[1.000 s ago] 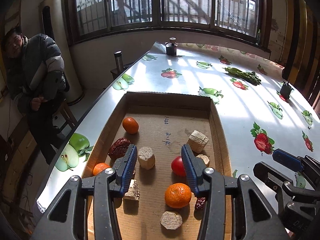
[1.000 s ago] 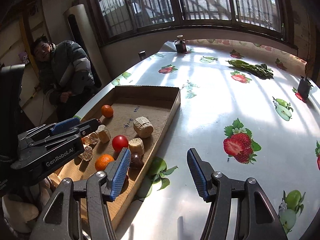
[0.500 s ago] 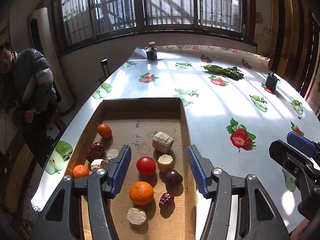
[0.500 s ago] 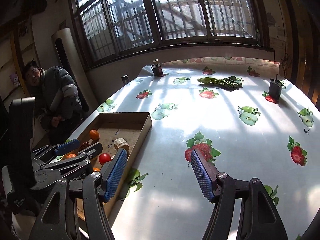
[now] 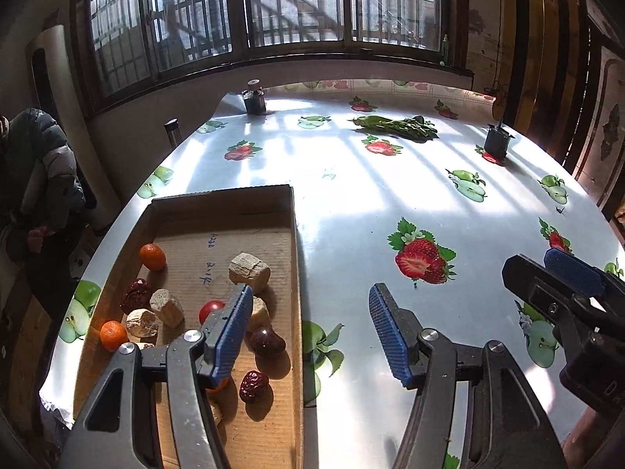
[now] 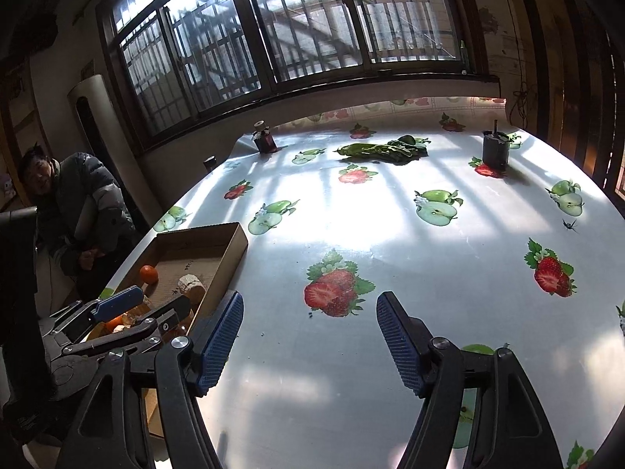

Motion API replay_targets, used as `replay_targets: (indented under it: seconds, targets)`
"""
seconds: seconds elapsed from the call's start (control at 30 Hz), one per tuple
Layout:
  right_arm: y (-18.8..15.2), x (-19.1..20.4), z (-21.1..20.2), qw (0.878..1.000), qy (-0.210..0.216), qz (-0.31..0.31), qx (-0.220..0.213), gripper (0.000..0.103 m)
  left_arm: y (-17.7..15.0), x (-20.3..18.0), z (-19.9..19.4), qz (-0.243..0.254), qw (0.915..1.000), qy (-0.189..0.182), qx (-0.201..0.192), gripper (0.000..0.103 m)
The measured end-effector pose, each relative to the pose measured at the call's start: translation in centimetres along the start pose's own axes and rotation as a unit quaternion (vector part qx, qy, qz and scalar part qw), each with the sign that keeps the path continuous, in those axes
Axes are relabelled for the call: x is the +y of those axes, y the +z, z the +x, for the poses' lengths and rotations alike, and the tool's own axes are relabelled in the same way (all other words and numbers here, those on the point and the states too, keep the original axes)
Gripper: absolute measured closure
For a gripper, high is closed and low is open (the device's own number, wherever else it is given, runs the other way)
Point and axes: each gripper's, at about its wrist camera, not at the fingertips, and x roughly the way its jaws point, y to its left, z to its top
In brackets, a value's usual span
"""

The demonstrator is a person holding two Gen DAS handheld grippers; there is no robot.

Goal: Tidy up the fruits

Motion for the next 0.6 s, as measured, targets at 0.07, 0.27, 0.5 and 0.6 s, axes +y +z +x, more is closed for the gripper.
replay_targets:
  seconds: [0.07,0.27,0.5,0.6]
  targets:
    - [-0.1,-0.4,-0.2,1.0,-0.008,0.002,-0.003,0.028,-0.1,-0.6,0.0,0.007,1.0,-0.004,-0.001,0.042]
    - [-0.1,-1.3,-0.4,1.0,-0.023,0.013,-0.008,0.024,-0.4,-0.7,-0.1,0.005,1.0,-0.003,-0.003,0.041]
    - [-0.7,0.0,0.4,1.0,-0.024,-0.011,0.004,0.024,-0.2,1.3,-3.4,-0.047,0.986,0.126,-0.098,0.004]
    - [-1.0,0.8,0.5,0.999,-0.025,-0.025,0.004,0.024,-0.3,2.8,-5.5,-0.089,0.9724,0.164,-0.14,0.0]
